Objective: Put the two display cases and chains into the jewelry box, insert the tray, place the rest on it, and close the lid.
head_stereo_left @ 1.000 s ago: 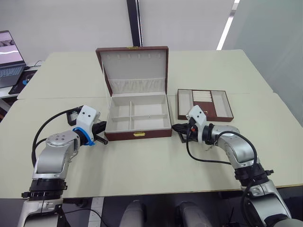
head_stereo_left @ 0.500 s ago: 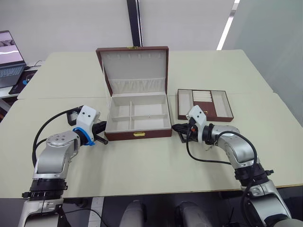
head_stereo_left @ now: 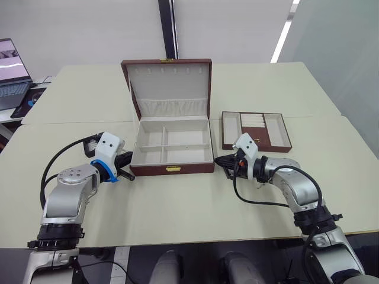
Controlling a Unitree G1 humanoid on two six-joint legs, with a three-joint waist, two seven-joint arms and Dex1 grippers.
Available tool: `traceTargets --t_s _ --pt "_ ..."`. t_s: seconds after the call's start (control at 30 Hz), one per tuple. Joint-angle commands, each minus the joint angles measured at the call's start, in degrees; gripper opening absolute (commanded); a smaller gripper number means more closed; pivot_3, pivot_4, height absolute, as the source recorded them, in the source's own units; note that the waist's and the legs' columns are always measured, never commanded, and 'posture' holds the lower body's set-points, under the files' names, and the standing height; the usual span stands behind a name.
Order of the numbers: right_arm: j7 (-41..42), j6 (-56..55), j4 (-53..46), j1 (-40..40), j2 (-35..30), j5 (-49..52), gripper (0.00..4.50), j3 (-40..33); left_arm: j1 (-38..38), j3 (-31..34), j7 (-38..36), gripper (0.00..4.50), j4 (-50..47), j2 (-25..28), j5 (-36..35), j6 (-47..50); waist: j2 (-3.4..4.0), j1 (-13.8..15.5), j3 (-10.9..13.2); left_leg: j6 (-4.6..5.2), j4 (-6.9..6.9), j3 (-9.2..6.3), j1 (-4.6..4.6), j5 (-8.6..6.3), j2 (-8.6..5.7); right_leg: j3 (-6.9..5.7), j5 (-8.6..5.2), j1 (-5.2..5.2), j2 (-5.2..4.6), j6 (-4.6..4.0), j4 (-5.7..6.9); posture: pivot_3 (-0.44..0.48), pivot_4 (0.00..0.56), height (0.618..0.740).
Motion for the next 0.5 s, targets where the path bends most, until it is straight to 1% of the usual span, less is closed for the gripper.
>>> traceTargets --t_s 0.03,0.27,0.3,0.4,0.5 --pt "0.7 -1.1 -1.7 -0.3 -0.3 3.4 0.03 -2.1 0.4 1.0 -2.9 0.00 -2.3 1.0 -2.8 -1.1 0.00 0.0 0.0 0.00 -0.01 0.00 0.00 0.00 0.00 0.00 0.00 0.00 0.00 0.00 -0.01 0.000 0.150 0.740" --pt "1.1 -1.3 -1.8 1.2 -5.1 7.3 0.03 -8.4 0.0 7.5 -3.0 0.00 -0.1 4.9 -5.7 -0.8 0.00 0.0 0.0 0.00 -0.01 -0.01 -0.02 0.00 0.00 -0.01 0.00 0.01 0.00 0.00 -0.04 0.000 0.150 0.740" --pt "2.1 -1.2 -2.0 1.9 -6.5 8.5 0.03 -10.0 0.1 9.4 -3.5 0.00 0.5 6.2 -6.5 -0.8 0.00 0.0 0.0 0.00 -0.01 -0.02 -0.02 0.00 0.00 -0.03 0.00 0.01 0.00 0.00 -0.04 0.000 0.150 0.740" --pt "4.2 -1.2 -2.8 3.9 -10.1 10.5 0.03 -12.1 1.1 12.4 -4.9 0.00 2.2 9.5 -7.4 -1.4 0.00 0.0 0.0 0.01 -0.04 -0.02 -0.02 0.00 0.01 -0.03 0.00 0.00 0.00 0.00 -0.06 0.000 0.150 0.740" --pt "7.5 -1.5 -3.7 7.5 -16.1 12.3 0.03 -15.6 4.2 15.9 -6.8 0.00 6.4 15.1 -6.2 -3.1 0.01 -0.1 0.0 0.01 -0.09 0.02 -0.01 -0.01 0.01 0.02 0.00 0.00 0.00 0.00 -0.10 0.000 0.150 0.740"
